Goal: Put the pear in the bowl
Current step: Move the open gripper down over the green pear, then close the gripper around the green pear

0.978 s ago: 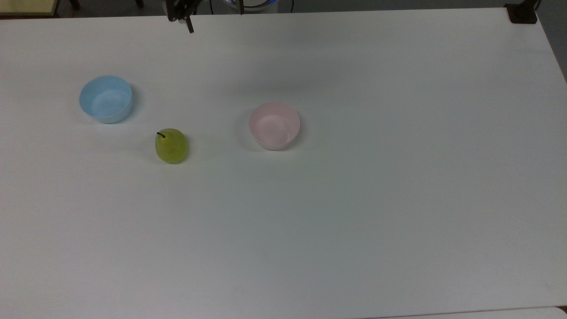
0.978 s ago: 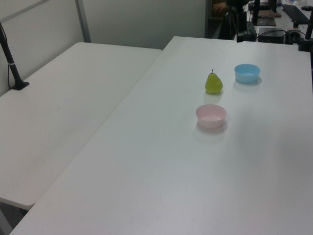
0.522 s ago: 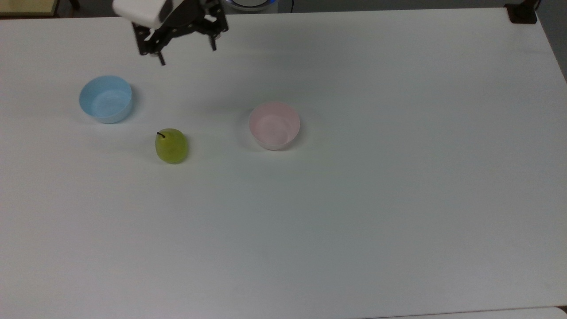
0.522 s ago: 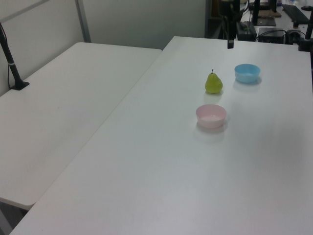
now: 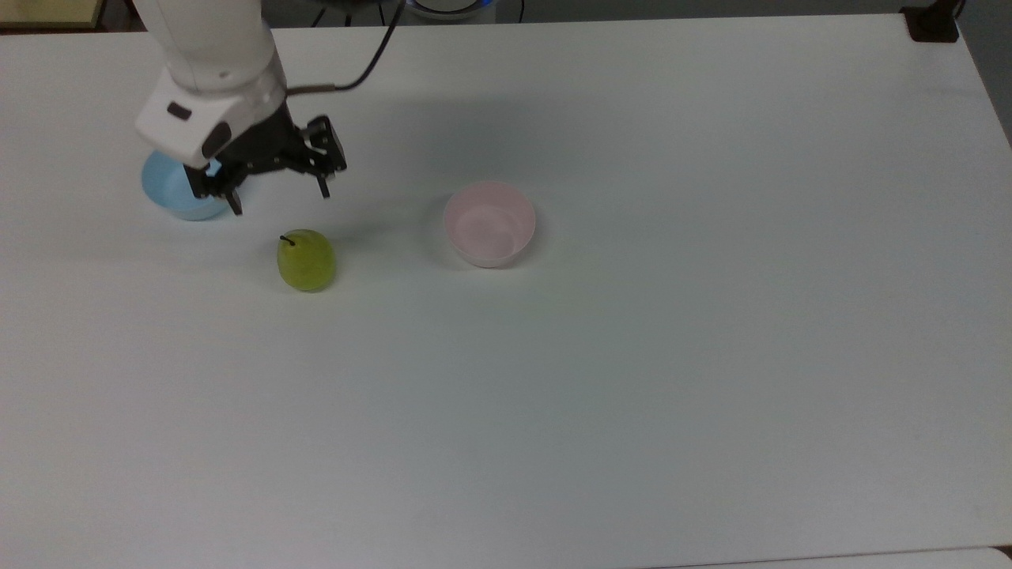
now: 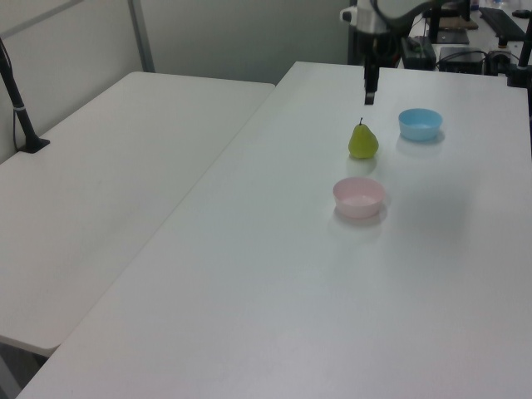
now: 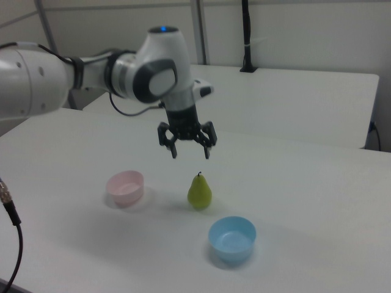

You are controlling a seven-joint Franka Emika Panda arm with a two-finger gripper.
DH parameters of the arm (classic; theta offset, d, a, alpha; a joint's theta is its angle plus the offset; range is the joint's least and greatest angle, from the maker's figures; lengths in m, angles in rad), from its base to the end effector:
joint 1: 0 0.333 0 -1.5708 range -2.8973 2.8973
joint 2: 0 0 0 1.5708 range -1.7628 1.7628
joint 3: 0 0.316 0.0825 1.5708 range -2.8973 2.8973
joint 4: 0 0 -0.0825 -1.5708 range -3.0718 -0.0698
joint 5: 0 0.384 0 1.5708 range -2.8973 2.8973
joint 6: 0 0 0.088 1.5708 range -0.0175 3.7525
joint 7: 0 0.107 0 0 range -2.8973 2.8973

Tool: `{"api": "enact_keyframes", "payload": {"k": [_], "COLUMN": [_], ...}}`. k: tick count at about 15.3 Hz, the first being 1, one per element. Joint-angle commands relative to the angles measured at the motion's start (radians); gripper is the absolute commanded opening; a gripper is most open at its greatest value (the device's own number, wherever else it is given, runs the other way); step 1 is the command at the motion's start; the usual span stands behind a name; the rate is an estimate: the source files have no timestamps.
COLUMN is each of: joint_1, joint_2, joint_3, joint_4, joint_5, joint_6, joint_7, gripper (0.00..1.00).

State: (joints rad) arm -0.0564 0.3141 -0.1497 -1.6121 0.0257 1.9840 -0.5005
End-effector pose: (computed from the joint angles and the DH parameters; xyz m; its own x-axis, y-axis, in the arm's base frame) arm 0.6469 -0.1231 0.4520 0.9561 0.2900 0.0433 0.2879 -0.9564 0.0487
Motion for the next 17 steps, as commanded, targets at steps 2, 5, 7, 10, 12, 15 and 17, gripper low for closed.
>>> {"api": "enact_keyframes", "payload": {"k": [2, 5, 7, 10, 12, 15, 17], "joint_1": [0.003, 0.001, 0.0, 0.0, 0.0, 0.006, 0.01], "joint_2": [0.017, 0.054, 0.069, 0.091, 0.094, 0.099, 0.1], "joint_3": [-0.005, -0.004, -0.004, -0.001, 0.002, 0.004, 0.004], "joint_4": [-0.117, -0.117, -0.12, -0.124, -0.14, -0.175, -0.181], "joint_5": [0.031, 0.014, -0.012, -0.021, -0.047, -0.067, -0.067], "joint_6": [0.142, 0.151, 0.17, 0.211, 0.22, 0.272, 0.283], "joint_7": [-0.016, -0.016, -0.015, -0.015, -0.016, -0.009, -0.006], "gripper": [1.0, 1.0, 1.0, 1.0, 0.92, 0.47, 0.11]}}
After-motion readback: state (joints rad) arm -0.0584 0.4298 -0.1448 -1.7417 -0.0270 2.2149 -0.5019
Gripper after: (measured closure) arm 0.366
